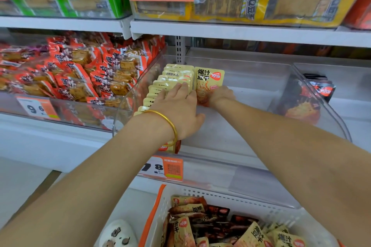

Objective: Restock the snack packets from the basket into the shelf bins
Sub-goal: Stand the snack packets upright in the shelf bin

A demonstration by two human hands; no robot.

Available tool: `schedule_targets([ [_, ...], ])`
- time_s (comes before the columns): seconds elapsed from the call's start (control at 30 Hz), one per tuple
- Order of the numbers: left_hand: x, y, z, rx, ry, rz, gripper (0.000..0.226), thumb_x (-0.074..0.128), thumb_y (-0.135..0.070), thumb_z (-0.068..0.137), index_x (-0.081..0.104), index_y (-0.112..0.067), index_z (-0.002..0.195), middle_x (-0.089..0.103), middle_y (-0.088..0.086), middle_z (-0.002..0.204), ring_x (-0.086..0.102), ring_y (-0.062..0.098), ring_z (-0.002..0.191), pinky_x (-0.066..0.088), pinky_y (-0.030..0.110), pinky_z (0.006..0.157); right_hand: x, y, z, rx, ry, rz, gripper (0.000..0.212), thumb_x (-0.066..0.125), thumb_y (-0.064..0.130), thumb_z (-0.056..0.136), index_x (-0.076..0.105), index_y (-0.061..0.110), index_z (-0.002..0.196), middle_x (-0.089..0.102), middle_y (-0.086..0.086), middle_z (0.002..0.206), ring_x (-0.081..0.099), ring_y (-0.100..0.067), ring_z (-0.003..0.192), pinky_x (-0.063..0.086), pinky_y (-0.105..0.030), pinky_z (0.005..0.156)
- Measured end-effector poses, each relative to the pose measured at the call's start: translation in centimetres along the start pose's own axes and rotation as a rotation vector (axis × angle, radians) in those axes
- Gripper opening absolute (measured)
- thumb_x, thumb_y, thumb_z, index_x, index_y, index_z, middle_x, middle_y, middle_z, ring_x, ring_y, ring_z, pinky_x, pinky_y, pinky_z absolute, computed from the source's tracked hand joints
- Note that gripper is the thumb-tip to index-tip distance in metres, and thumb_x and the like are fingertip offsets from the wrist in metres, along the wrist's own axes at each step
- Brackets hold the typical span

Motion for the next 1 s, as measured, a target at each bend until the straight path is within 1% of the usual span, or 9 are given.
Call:
schedule_targets([
  [0.17,-0.1,-0.4,-0.3,0.030,-0.054,-0.027,0.064,0.030,-0.044,0.099,0.006,-0.016,0.151,-0.011,0.004,0.159,-0.011,0.017,0.146,-0.003,0.040,0.119,-0.6,0.0,-0.2,-0.023,0.130,-0.101,0.055,0.067,0.052,0.071,0.059,0.015,0.111,0.061,-0.008,0.112,0.061,-0.027,0.102,0.048,-0.031,0.073],
  [0.27,-0.1,-0.8,-0.8,0.053,-0.095,-0.042,0.063,0.031,-0.042,0.099,0.007,-0.016,0.151,-0.009,0.003,0.159,-0.010,0.017,0.146,-0.003,0.039,0.118,-2.3,-0.1,-1.3,-0.063,0.222,-0.104,0.047,0.066,0.054,0.074,0.060,0.013,0.098,0.061,-0.010,0.103,0.063,-0.029,0.098,0.053,-0.033,0.082],
  [0.4,-0.1,-2.0,-2.5,0.085,-0.163,-0.053,0.062,0.032,-0.039,0.099,0.008,-0.015,0.151,-0.005,0.003,0.159,-0.007,0.016,0.146,-0.002,0.038,0.118,-5.9,-0.4,-4.4,-0.083,0.248,0.209,0.031,0.061,0.028,0.090,0.045,0.012,0.069,0.056,-0.011,0.083,0.058,-0.028,0.079,0.056,-0.038,0.080],
  [0.5,0.2,-3.1,-5.3,0.131,-0.300,-0.124,0.061,0.032,-0.040,0.098,0.014,-0.014,0.150,0.002,0.003,0.159,-0.001,0.015,0.146,0.001,0.036,0.117,-9.7,-1.0,-9.8,-0.206,0.330,0.420,0.023,0.060,0.023,0.091,0.053,0.015,0.071,0.058,-0.008,0.079,0.056,-0.022,0.076,0.053,-0.033,0.063],
  [0.57,0.7,-4.2,-8.3,0.208,-0.482,-0.202,0.064,0.028,-0.042,0.092,0.030,-0.007,0.146,0.020,0.011,0.156,0.015,0.022,0.145,0.011,0.038,0.118,-12.5,-2.5,-14.2,-0.355,0.354,0.499,0.018,0.059,0.019,0.092,0.059,0.012,0.075,0.061,-0.012,0.084,0.056,-0.018,0.073,0.050,-0.028,0.057],
  [0.67,3.1,-5.2,-12.8,0.286,-0.664,-0.303,0.055,0.038,-0.030,0.090,0.050,0.002,0.132,0.042,0.018,0.144,0.035,0.030,0.136,0.024,0.038,0.114,-15.7,-6.8,-20.6,-0.508,0.364,0.575,0.003,0.057,0.006,0.091,0.056,0.007,0.093,0.056,-0.007,0.080,0.058,-0.014,0.065,0.049,-0.025,0.050],
  [0.8,9.3,-5.9,-15.5,0.330,-0.538,-0.289,0.044,0.044,-0.022,0.087,0.058,0.002,0.122,0.053,0.019,0.132,0.047,0.033,0.126,0.035,0.037,0.106,-14.2,-13.0,-24.9,-0.532,0.539,0.421,0.011,0.059,0.002,0.089,0.057,0.013,0.087,0.055,-0.003,0.074,0.061,-0.018,0.066,0.051,-0.027,0.049],
  [0.93,15.9,-5.6,-12.9,0.289,-0.216,-0.162,0.047,0.039,-0.022,0.080,0.063,0.002,0.113,0.059,0.023,0.123,0.056,0.040,0.115,0.050,0.054,0.090,-7.1,-19.0,-23.5,-0.355,0.672,0.145,0.006,0.056,0.007,0.092,0.057,0.013,0.090,0.059,-0.002,0.082,0.064,-0.015,0.068,0.055,-0.028,0.054],
  [1.0,18.1,-5.2,-11.4,0.250,-0.067,-0.134,0.041,0.043,-0.019,0.085,0.059,-0.001,0.118,0.054,0.021,0.131,0.049,0.038,0.123,0.045,0.050,0.099,-3.2,-22.2,-21.9,-0.273,0.701,0.025,0.004,0.055,0.008,0.093,0.058,0.010,0.092,0.062,-0.006,0.089,0.068,-0.020,0.071,0.054,-0.028,0.055],
])
Point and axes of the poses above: each hand's wrist, its own z-axis towards the middle knuckle, its own x-axis out of the palm, y = z × x, the point moved 2 cm from there along z, towards the middle knuckle
